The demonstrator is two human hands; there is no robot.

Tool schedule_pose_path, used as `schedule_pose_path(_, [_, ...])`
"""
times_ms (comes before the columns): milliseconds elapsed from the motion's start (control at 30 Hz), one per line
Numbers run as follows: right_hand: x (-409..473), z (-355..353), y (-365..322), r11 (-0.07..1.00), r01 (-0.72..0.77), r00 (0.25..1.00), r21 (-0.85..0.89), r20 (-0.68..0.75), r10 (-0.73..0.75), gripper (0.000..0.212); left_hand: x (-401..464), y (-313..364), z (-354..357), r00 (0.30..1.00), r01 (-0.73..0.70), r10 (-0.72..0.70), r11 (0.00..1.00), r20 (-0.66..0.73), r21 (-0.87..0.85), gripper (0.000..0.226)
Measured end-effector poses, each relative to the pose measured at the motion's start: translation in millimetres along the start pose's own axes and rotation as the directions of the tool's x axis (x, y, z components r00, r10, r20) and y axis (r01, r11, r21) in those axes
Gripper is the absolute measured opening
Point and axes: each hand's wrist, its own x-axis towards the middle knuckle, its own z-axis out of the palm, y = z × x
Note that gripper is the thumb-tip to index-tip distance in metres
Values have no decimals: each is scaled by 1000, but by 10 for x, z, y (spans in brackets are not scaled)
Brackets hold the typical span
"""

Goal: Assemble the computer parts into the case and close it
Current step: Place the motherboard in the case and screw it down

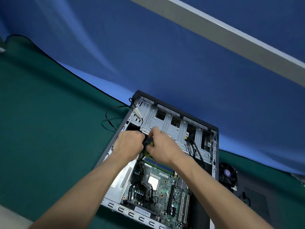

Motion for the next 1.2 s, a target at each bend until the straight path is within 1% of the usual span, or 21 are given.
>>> schedule_pose_path(67, [12, 6, 8, 988, -52, 992, -143, -120, 35, 25, -8, 3, -1, 1000, 5, -5, 1000, -19, -6, 14])
schedule_pose_path(100, [10, 0, 19, 973, -99, 984, -208, -168, 64, 29, -14, 6, -3, 1000, 7, -7, 1000, -19, 4, 15])
schedule_pose_path(133, [1, -12, 34, 963, -128, 979, -239, -186, 84, 34, -16, 6, -3, 1000, 6, -6, 1000, -15, 13, 16])
schedule_pose_path(167, [-6, -25, 55, 963, -135, 981, -232, -165, 98, 36, -14, 8, 2, 1000, 2, -2, 1000, -12, 15, 17])
schedule_pose_path(267, [-31, -51, 41, 991, -83, 997, -104, -15, 82, 34, 1, 2, 6, 1000, -4, 4, 1000, -1, 26, 15])
schedule_pose_path(300, [-35, -42, 33, 991, -82, 997, -104, -2, 82, 32, 1, 0, 9, 1000, -3, 4, 999, -1, 33, 15])
schedule_pose_path(333, [-36, -35, 29, 988, -96, 995, -123, -23, 94, 29, 2, 3, 15, 1000, -4, 4, 999, -4, 38, 16])
schedule_pose_path(400, [-39, -49, 22, 982, -135, 990, -128, -67, 127, 32, 3, 8, 24, 1000, -6, 6, 999, -4, 37, 16])
schedule_pose_path(533, [-26, -101, 18, 983, -165, 984, 82, 85, 158, 25, 7, -9, 17, 1000, 2, -2, 1000, 3, 29, 15])
schedule_pose_path(567, [-22, -91, 23, 979, -182, 982, 94, 67, 176, 21, 8, -10, 16, 1000, 3, -3, 1000, -1, 28, 15])
schedule_pose_path(667, [-20, -37, 14, 956, -246, 965, 162, -50, 257, 25, 0, 3, 21, 1000, -7, 7, 1000, 3, 30, 15])
schedule_pose_path(700, [-14, -24, 5, 943, -255, 962, 213, -44, 270, 25, -1, 8, 20, 1000, -12, 12, 1000, 7, 28, 14])
schedule_pose_path(767, [-9, -12, -46, 916, -271, 961, 295, 36, 273, 30, 3, 6, 14, 1000, -14, 14, 1000, 12, 25, 13])
schedule_pose_path(800, [-7, -6, -63, 925, -267, 963, 270, 45, 265, 29, 4, 2, 12, 1000, -10, 10, 1000, 12, 25, 13])
schedule_pose_path(867, [-6, 18, -54, 955, -267, 959, 131, -66, 277, 25, 10, -5, 25, 1000, -6, 6, 1000, 7, 21, 15])
schedule_pose_path(900, [-8, 18, -39, 958, -278, 949, 74, -135, 286, 28, 13, -2, 35, 1000, -6, 6, 1000, 5, 16, 16])
schedule_pose_path(933, [-13, 10, -16, 957, -281, 947, 70, -144, 288, 30, 11, 0, 41, 1000, -5, 5, 1000, 8, 11, 16])
schedule_pose_path(1033, [-33, -59, 17, 931, -286, 958, 228, 39, 285, 32, 11, -8, 31, 1000, -7, 7, 1000, 8, 18, 16])
schedule_pose_path(1067, [-34, -70, 21, 932, -284, 959, 224, 74, 274, 30, 11, -14, 26, 1000, -10, 10, 1000, 7, 21, 16])
schedule_pose_path(1133, [-43, -46, 29, 944, -291, 957, 154, 50, 286, 22, 12, -16, 27, 1000, -12, 12, 1000, 4, 20, 16])
schedule_pose_path(1200, [-43, -8, 54, 944, -324, 944, 66, -48, 327, 30, 4, -9, 27, 1000, -11, 11, 1000, 7, 21, 16])
